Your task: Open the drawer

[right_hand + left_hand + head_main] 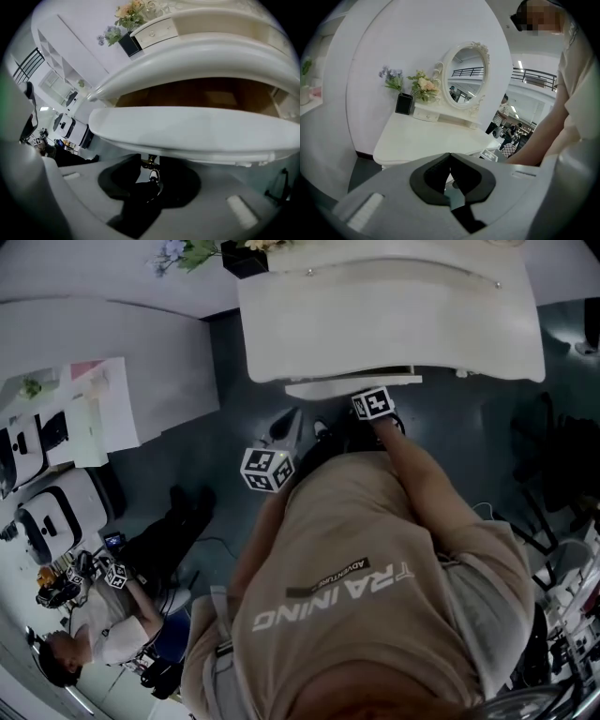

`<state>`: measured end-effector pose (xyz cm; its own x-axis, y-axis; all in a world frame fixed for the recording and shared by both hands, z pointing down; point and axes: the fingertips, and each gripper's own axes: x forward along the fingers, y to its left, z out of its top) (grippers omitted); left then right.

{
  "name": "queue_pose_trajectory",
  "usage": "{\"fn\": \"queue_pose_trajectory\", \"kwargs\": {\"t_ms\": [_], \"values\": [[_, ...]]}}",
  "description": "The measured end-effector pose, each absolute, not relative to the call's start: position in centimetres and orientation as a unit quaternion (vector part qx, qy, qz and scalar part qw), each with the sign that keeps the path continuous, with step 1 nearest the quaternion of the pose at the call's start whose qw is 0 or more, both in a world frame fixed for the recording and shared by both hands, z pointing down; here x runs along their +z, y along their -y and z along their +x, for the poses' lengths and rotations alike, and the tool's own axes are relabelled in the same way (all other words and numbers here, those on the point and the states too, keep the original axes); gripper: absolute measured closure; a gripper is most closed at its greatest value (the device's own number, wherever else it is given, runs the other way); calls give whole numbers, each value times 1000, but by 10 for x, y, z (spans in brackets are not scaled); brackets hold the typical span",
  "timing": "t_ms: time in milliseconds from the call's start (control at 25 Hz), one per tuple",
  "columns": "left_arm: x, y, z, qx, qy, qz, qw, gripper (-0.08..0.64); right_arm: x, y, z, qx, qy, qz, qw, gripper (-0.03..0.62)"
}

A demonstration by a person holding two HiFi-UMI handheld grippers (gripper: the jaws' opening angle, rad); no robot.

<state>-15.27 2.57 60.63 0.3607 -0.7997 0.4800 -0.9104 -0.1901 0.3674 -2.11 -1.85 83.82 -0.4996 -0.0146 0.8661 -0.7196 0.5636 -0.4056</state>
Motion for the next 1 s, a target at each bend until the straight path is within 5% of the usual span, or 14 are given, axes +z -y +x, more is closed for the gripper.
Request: {"fn": "queue_pose_trajectory", "kwargs": {"t_ms": [600,1000], "values": [[628,-127,-243,116,532,777,316,552,840,-40,-19,392,732,284,480,465],[623,-128,-198,126,491,805,309,552,839,-83,-6,394,733,279,480,465]]}}
